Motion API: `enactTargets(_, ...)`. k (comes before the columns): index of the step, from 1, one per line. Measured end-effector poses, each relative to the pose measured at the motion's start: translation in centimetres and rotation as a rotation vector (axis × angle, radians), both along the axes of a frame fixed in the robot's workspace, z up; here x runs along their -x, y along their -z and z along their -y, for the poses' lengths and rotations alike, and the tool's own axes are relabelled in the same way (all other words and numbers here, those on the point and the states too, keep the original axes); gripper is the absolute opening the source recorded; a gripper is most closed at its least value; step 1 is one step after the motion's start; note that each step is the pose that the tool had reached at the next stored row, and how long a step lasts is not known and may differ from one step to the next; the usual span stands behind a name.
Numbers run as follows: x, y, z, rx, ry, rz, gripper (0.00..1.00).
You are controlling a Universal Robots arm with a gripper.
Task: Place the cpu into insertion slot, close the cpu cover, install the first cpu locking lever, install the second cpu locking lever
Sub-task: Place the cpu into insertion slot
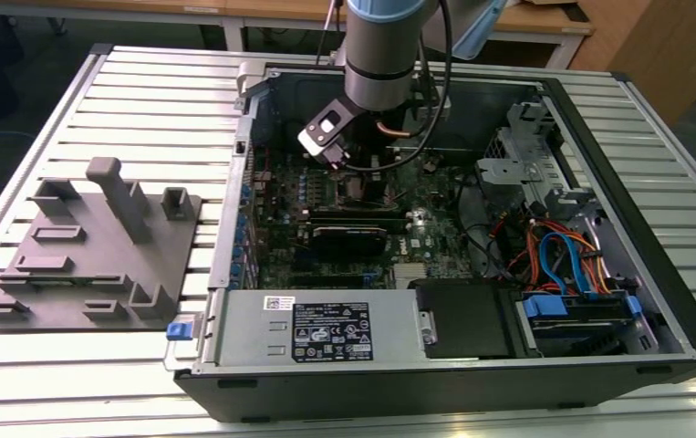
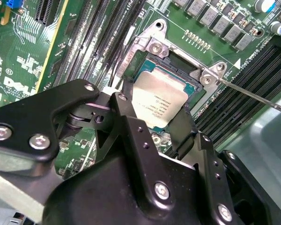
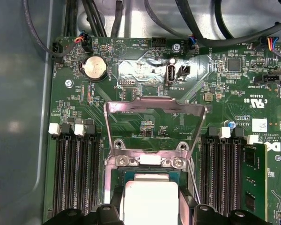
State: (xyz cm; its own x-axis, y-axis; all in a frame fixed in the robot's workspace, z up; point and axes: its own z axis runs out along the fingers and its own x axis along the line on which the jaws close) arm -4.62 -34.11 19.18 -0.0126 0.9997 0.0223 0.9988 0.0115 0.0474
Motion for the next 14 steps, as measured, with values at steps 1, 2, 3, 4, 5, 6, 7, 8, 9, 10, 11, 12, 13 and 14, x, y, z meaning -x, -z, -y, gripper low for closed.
enactTargets(1, 0.00, 0.03, 0.00, 0.0000, 0.000, 0.0000, 0.54)
enactTargets(2, -0.01, 0.07, 0.00, 0.0001, 0.000, -0.0001, 0.54)
enactTargets(3, -0.01, 0.13, 0.00, 0.0007, 0.000, -0.0004, 0.54)
enactTargets(4, -0.01, 0.20, 0.00, 0.0009, 0.000, -0.0005, 0.54)
enactTargets(5, -0.01, 0.26, 0.00, 0.0009, 0.000, -0.0005, 0.54)
enactTargets(6, -0.01, 0.28, 0.00, 0.0007, 0.000, -0.0004, 0.54)
enactTargets(7, -0.01, 0.29, 0.00, 0.0005, 0.000, -0.0003, 0.54)
enactTargets(8, 0.00, 0.30, 0.00, 0.0002, 0.000, -0.0001, 0.54)
enactTargets(9, 0.00, 0.30, 0.00, 0.0002, 0.000, -0.0001, 0.54)
enactTargets(10, 0.00, 0.30, 0.00, 0.0002, 0.000, -0.0001, 0.54)
enactTargets(11, 0.00, 0.30, 0.00, 0.0004, 0.000, -0.0002, 0.54)
enactTargets(12, 0.00, 0.30, 0.00, 0.0004, 0.000, -0.0002, 0.54)
enactTargets(13, 0.00, 0.30, 0.00, 0.0004, 0.000, -0.0003, 0.54)
enactTargets(14, 0.00, 0.30, 0.00, 0.0003, 0.000, -0.0002, 0.54)
